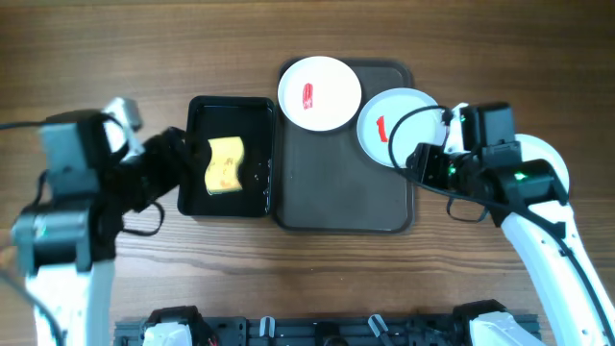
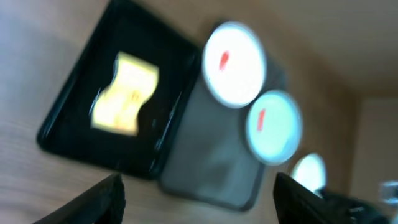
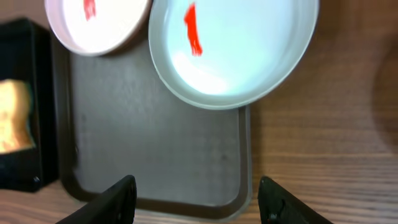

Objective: Clean dirty plates on tray and stack at the side

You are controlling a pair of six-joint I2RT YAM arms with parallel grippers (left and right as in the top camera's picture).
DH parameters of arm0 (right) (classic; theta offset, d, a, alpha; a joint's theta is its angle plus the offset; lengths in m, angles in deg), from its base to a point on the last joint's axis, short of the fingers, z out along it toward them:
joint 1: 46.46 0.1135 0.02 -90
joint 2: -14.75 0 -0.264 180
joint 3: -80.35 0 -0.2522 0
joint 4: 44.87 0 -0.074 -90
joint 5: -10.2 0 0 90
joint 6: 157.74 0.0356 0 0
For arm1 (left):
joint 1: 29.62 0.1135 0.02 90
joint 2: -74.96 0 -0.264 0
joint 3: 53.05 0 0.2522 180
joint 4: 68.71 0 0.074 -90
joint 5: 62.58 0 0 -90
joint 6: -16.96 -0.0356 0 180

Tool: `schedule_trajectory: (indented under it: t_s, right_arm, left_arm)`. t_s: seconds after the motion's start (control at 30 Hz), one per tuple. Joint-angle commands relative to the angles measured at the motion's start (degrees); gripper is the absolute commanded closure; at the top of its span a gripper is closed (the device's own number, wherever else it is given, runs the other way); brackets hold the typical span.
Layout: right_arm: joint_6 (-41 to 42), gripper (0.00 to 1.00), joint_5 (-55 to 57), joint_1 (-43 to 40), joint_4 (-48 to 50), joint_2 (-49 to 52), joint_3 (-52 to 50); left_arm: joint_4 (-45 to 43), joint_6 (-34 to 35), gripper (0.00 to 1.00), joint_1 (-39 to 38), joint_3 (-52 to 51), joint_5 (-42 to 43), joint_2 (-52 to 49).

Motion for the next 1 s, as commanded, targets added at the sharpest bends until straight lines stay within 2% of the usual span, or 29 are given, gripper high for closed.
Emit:
schedule_trajectory:
  t_s: [0.0, 0.17, 0.23, 0.3, 0.4, 0.5, 0.57, 0.67, 0.8, 0.97]
  right_arm:
    - [-0.9, 0.37, -1.4, -0.22, 0.2, 0.22, 3.04]
    - [-1.03, 0.37, -1.4, -0.22, -0.79, 0.96, 3.04]
    - [-0.98, 0.37, -1.42, -0.22, -1.44, 1.07, 3.04]
    - [-0.98, 0.37, -1.42, -0.22, -2.16, 1.07, 3.02]
    - [-1.01, 0.37, -1.4, -0.22, -2.62, 1.07, 3.02]
    - [-0.98, 0.36, -1.4, -0.22, -2.64, 1.07, 3.02]
    - [-0.98, 0.36, -1.36, -0.22, -2.62, 1.07, 3.02]
    - [-0.79, 0.36, 1.31, -0.24, -1.75, 1.14, 3.04]
    - [-1.73, 0.36, 1.46, -1.31, -0.46, 1.88, 5.4]
    - [-3.52, 0.36, 1.66, -2.75, -1.01, 6.73, 9.7]
  left_arm:
    - [2.8, 0.13, 0.29, -7.04, 0.42, -11.85, -9.31]
    - [2.23, 1.09, 0.32, -15.26, 0.42, -20.44, -22.45]
    - [1.95, 5.18, 0.33, -16.59, 0.42, -24.7, -27.65]
    - [0.59, 6.16, 0.33, -16.41, 0.42, -26.18, -32.57]
    - [-3.37, 4.2, 0.33, -14.88, 0.42, -26.18, -39.04]
    - [-5.92, 3.34, 0.4, -13.11, 0.42, -26.43, -43.12]
    - [-7.8, 3.19, 0.41, -11.8, 0.42, -26.36, -45.05]
    - [-11.43, -0.5, 0.39, -10.67, 0.42, -25.55, -46.93]
    - [-13.88, -8.66, 0.41, -10.86, 0.42, -18.23, -48.0]
    - [-16.57, -10.49, 0.44, -12.15, -0.42, -18.51, -48.46]
